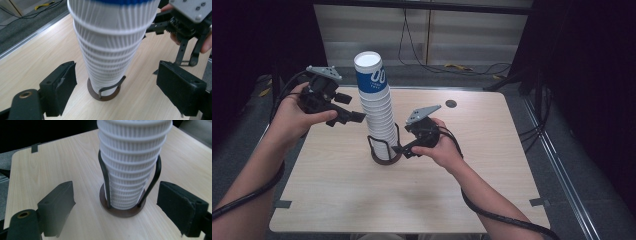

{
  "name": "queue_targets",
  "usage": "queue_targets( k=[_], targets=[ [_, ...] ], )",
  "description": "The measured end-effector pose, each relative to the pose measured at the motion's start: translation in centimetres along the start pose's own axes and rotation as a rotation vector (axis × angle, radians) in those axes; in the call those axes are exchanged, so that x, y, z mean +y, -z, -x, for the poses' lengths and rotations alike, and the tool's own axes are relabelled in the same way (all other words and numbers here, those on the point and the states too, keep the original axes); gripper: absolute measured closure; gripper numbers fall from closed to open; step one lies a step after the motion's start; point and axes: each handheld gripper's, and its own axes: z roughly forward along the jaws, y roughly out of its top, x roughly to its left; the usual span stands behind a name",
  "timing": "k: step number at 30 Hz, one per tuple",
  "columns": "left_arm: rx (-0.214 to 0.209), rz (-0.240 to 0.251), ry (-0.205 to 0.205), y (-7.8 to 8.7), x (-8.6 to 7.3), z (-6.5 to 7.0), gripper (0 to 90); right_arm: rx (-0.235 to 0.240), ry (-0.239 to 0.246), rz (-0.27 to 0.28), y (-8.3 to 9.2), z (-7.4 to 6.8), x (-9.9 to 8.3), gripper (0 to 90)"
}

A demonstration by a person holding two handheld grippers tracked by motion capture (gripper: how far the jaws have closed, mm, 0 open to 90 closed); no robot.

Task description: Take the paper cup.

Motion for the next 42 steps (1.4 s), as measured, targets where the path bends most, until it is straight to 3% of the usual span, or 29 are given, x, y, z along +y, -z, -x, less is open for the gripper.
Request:
queue_targets(
  k=[5, 7, 15, 26, 37, 42],
  targets=[
    [0.019, 0.017, -0.018, 0.1, 1.5, -0.1, 15.9, 0.013, -0.005, 0.016, -0.3, 0.0, 0.9, 13.4],
    [0.013, 0.064, -0.022, 0.1, 2.4, -0.2, 15.8, 0.010, 0.000, 0.020, -0.3, 0.1, 1.2, 13.4],
    [0.019, 0.113, -0.005, -1.1, 3.8, -0.3, 15.5, 0.012, -0.006, 0.026, -0.4, 0.4, 1.6, 13.4],
    [0.011, 0.172, 0.006, -2.3, 4.1, -0.5, 13.8, 0.003, -0.001, 0.039, -0.2, 0.6, 2.0, 13.4],
    [0.011, 0.196, 0.004, -2.3, 3.7, -0.5, 14.4, -0.003, -0.002, 0.053, -0.4, 0.2, 2.8, 13.4],
    [0.026, 0.176, 0.000, -2.0, 3.6, -0.5, 15.3, -0.007, -0.001, 0.084, 0.2, 0.2, 3.8, 13.1]
  ],
)
